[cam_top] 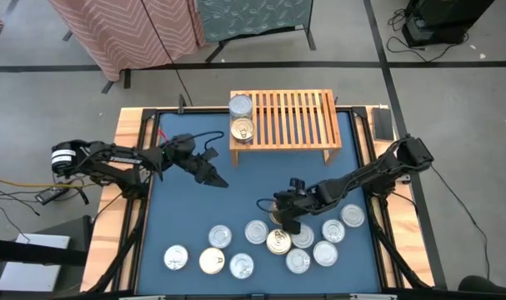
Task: Stack canned seafood by type on shelf
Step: Stack the blue tuna can on top of the blue tuna can on the shelf
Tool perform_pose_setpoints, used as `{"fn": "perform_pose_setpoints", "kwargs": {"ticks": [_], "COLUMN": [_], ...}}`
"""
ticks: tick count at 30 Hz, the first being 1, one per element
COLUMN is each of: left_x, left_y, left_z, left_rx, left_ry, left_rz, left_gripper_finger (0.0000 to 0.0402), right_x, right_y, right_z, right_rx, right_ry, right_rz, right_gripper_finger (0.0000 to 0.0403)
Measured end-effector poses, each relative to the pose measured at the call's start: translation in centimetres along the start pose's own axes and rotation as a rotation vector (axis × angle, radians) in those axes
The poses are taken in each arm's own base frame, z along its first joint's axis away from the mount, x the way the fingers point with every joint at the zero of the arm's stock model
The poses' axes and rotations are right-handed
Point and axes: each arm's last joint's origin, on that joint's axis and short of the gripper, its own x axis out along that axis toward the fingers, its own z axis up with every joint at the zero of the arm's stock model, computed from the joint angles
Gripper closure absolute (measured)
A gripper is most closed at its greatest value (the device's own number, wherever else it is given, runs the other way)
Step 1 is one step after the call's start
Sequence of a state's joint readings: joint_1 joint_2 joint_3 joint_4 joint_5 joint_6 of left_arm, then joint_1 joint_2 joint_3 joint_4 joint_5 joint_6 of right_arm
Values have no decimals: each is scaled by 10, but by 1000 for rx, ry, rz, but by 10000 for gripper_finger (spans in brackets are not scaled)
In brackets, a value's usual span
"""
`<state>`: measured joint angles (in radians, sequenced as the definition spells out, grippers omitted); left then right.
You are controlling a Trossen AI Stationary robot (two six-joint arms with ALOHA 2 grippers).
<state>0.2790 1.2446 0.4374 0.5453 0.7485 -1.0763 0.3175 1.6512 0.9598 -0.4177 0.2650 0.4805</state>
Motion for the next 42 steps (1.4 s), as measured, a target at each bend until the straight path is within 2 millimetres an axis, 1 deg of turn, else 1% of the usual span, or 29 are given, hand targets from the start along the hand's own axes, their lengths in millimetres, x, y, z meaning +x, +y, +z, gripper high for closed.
{"fn": "perform_pose_setpoints", "kwargs": {"ticks": [5,9,12,15,18,19,21,24,27,29,31,33,35,40,42], "left_x": [1,2,4,5,7,7,8,10,12,14,15,15,15,15,15], "left_y": [0,-1,-2,-3,-3,-3,-1,4,7,8,8,7,6,2,-1], "left_z": [0,-2,-4,-6,-8,-9,-10,-15,-19,-20,-20,-20,-19,-12,-10], "left_rx": [0,3,4,5,1,0,-36,-133,-156,-155,-142,-109,-89,17,23], "left_ry": [-9,1,11,22,35,34,24,9,-14,-48,-70,-93,-123,-243,-280], "left_rz": [4,0,-3,-3,-1,3,34,105,168,200,210,212,216,219,195], "left_gripper_finger": [124,124,124,124,124,124,124,124,124,124,124,124,124,124,124], "right_x": [10,16,18,11,-4,-10,-21,-35,-46,-49,-49,-46,-42,-17,-8], "right_y": [-17,-38,-50,-52,-46,-44,-42,-38,-28,-21,-19,-19,-20,-15,-13], "right_z": [2,13,22,37,57,63,68,60,38,19,3,-10,-18,-27,-28], "right_rx": [64,128,147,133,74,75,125,210,250,286,333,384,419,404,396], "right_ry": [-60,-131,-153,-191,-241,-248,-217,-112,-32,-5,-10,-29,-40,0,12], "right_rz": [-62,-126,-129,-101,-32,-4,66,205,274,276,211,136,84,51,46], "right_gripper_finger": [254,254,254,254,254,254,254,254,254,254,254,254,254,254,254]}}
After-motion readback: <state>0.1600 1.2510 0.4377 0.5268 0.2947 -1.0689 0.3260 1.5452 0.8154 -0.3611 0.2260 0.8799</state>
